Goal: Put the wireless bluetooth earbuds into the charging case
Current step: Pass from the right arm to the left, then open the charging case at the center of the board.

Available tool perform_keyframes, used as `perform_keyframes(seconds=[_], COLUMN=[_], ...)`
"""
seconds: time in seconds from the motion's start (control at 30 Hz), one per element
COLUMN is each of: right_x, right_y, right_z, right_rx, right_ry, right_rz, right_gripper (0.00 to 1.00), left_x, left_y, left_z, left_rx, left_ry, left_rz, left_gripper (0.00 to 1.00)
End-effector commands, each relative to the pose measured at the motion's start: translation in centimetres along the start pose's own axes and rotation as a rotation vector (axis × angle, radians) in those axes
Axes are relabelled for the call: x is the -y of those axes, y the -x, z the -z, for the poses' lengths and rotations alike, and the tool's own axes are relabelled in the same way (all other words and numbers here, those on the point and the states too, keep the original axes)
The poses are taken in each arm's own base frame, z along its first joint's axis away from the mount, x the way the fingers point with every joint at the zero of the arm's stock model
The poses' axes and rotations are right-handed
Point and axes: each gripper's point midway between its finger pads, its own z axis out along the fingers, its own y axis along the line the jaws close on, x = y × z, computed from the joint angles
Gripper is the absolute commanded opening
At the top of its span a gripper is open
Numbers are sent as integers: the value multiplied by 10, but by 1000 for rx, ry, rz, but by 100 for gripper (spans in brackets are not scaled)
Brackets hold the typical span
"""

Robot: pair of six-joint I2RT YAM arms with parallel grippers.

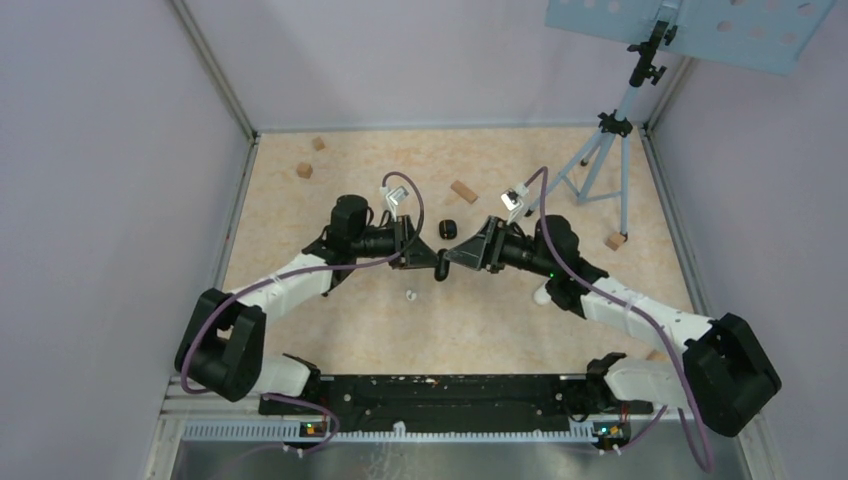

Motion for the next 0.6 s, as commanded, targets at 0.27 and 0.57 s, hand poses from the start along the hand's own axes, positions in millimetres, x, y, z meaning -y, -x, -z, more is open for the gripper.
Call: perform_keyframes(seconds=[0.27, 0.57], right_x=[13, 14], right_y=[-3, -12], right_z=[-17, -25], right_rx=[-46, -86], right_ry=[-204, -219], right_rz=[81, 89], right_gripper=[62, 60], left_x=[20, 21], left_y=[16, 18], left_z=[6, 7], left_rx=[53, 57], left_ry=[0, 2], left_rz=[-90, -97], left_gripper=[13, 14])
